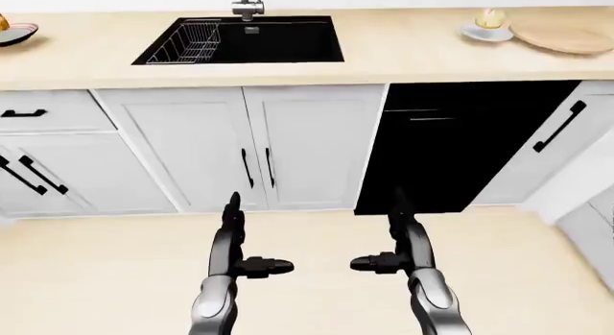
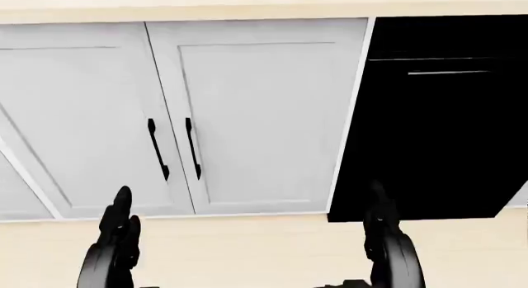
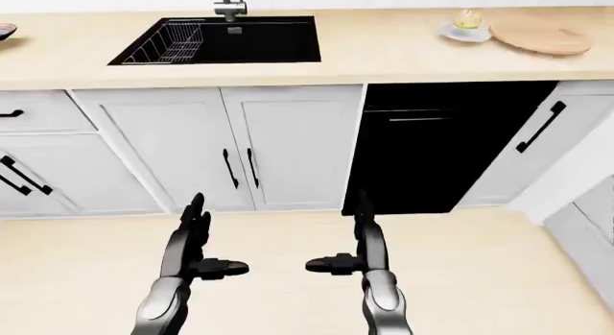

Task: Place all breads on the cutting board.

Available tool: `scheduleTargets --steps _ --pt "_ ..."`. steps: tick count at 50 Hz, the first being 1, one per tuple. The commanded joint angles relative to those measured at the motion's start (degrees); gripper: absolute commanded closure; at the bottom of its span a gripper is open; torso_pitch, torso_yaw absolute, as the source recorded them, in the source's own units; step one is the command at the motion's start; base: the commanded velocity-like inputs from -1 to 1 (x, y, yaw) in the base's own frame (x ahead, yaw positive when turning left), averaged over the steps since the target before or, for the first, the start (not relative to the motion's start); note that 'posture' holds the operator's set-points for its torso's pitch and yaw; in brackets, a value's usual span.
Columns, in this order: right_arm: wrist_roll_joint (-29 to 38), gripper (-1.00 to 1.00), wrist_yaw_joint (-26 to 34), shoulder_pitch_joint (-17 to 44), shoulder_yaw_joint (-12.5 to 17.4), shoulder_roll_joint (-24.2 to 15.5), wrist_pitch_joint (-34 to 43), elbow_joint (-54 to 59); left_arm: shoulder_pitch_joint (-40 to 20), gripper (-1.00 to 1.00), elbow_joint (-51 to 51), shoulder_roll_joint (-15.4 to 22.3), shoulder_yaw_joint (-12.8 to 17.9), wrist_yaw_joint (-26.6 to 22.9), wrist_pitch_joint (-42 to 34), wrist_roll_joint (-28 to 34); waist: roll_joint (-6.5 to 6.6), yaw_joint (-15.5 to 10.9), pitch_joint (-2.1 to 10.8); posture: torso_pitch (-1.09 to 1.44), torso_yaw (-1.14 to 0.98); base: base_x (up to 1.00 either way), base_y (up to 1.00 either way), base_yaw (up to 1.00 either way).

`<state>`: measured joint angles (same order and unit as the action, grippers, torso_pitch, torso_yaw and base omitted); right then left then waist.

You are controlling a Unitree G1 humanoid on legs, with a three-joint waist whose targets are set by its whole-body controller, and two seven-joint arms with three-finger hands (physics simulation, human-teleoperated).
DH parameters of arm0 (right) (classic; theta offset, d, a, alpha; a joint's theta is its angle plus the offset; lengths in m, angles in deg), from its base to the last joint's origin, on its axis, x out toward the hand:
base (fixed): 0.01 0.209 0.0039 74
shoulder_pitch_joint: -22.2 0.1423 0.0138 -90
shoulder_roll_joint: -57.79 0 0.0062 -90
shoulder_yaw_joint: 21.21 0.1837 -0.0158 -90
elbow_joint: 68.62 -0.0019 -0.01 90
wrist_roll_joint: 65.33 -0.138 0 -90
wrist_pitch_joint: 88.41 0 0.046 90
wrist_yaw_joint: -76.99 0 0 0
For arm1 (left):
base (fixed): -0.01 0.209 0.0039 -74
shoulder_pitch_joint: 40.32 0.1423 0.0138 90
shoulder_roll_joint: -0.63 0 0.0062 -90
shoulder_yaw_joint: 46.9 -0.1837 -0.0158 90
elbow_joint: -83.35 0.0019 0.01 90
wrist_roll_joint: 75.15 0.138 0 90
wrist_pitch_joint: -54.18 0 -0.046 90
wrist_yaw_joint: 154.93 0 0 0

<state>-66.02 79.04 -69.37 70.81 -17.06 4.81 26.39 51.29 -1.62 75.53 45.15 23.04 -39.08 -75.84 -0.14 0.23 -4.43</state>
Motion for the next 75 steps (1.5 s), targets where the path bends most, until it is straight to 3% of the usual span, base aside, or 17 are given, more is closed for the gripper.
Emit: scheduleTargets --steps 1,3,5,8,26,32,39,42,43,48,50,52,53,56,62,65,75 --pt "0.3 -1.00 0.4 1.1 -0.5 -0.4 -1.1 -7.7 -0.3 -1.00 -6.8 -0.3 -1.1 0.3 3.0 0.8 -0.45 0.1 0.05 0.00 0.00 0.00 0.00 0.00" --pt "0.6 -1.00 0.4 1.4 -0.3 -0.4 -1.6 -7.0 0.4 -1.00 -8.2 -0.4 -1.5 0.4 2.3 1.3 -0.11 -0.5 3.55 0.00 0.00 0.00 0.00 0.00" --pt "0.7 -1.00 0.4 1.4 -0.4 -0.3 -1.8 -6.8 0.7 -1.00 -8.8 -0.4 -1.4 0.4 1.9 1.2 -0.48 -0.4 1.02 0.00 0.00 0.00 0.00 0.00" --pt "0.9 -1.00 0.4 0.8 -0.8 0.1 -1.9 -7.5 1.1 -1.00 -9.9 -0.4 -1.3 0.2 1.3 1.0 -0.45 -0.5 4.31 0.00 0.00 0.00 0.00 0.00" --pt "0.1 -1.00 1.0 4.9 0.8 -0.7 11.9 -27.7 -7.4 -1.00 -38.2 1.4 0.3 -1.4 -27.7 1.8 -0.18 -0.5 5.26 0.00 0.00 0.00 0.00 0.00" --pt "-1.8 -1.00 1.3 4.7 0.1 -0.3 10.8 -27.9 -6.8 -1.00 -39.1 1.9 2.8 -2.1 -28.3 0.5 -3.94 0.2 4.13 0.00 0.00 0.00 1.00 0.00" --pt "-2.2 -1.00 1.1 5.1 -0.6 -0.1 9.6 -26.4 -6.9 -1.00 -39.8 2.7 3.8 -2.5 -29.6 0.2 -1.51 -0.8 2.81 0.00 0.00 0.00 0.86 0.14" --pt "-2.5 -1.00 1.1 4.7 -0.7 0.0 9.8 -26.8 -6.9 -1.00 -40.4 2.7 3.8 -2.4 -30.2 0.4 9.71 -2.3 3.48 0.00 0.00 0.00 0.00 1.00" --pt "-2.6 -1.00 1.2 4.6 -0.7 0.0 9.8 -27.0 -7.0 -1.00 -40.3 2.7 3.6 -2.4 -30.0 0.6 4.91 -2.0 2.12 0.00 0.00 0.00 0.00 1.00" --pt "-3.2 -1.00 1.7 4.4 -1.3 0.2 9.6 -27.5 -6.5 -1.00 -41.7 3.0 4.1 -3.2 -31.2 1.0 2.48 -2.6 3.41 0.00 0.00 0.05 0.20 0.80" --pt "-2.5 -1.00 1.5 4.7 -1.5 0.1 9.5 -26.9 -7.1 -1.00 -41.6 3.2 5.1 -3.5 -31.5 0.6 -3.49 0.1 -1.35 0.00 0.00 0.41 1.00 0.00" --pt "-2.1 -1.00 1.3 4.9 -1.8 0.2 9.9 -27.2 -7.1 -1.00 -42.5 3.2 5.1 -3.5 -32.2 0.7 -9.03 1.8 -1.06 0.00 0.00 0.41 1.00 0.00" --pt "-2.1 -1.00 1.4 4.9 -1.9 0.2 9.8 -27.1 -7.2 -1.00 -42.5 3.3 5.1 -3.5 -32.2 0.7 -6.49 2.5 -3.25 0.00 0.00 0.40 1.00 0.00" --pt "-2.3 -1.00 1.2 4.8 -1.8 0.4 10.0 -27.4 -7.0 -1.00 -42.5 3.4 5.6 -3.8 -31.9 0.5 -4.71 2.2 2.17 0.00 0.00 0.40 1.00 0.00" --pt "-3.0 -1.00 1.1 4.7 -2.0 0.6 10.1 -28.1 -6.6 -1.00 -42.2 3.4 5.7 -4.0 -31.3 0.5 0.69 3.5 2.78 0.00 0.00 0.40 1.00 0.00" --pt "-3.4 -1.00 1.2 4.6 -1.8 0.5 9.3 -27.4 -6.5 -1.00 -42.1 3.3 5.5 -4.0 -31.2 0.6 6.75 2.9 3.88 0.00 0.00 0.41 1.00 0.00" --pt "-5.0 -1.00 0.9 3.9 -1.4 0.6 7.7 -27.6 -6.3 -1.00 -42.0 2.9 4.6 -4.0 -31.1 1.1 2.98 0.8 2.56 0.00 0.00 0.31 0.46 0.00"
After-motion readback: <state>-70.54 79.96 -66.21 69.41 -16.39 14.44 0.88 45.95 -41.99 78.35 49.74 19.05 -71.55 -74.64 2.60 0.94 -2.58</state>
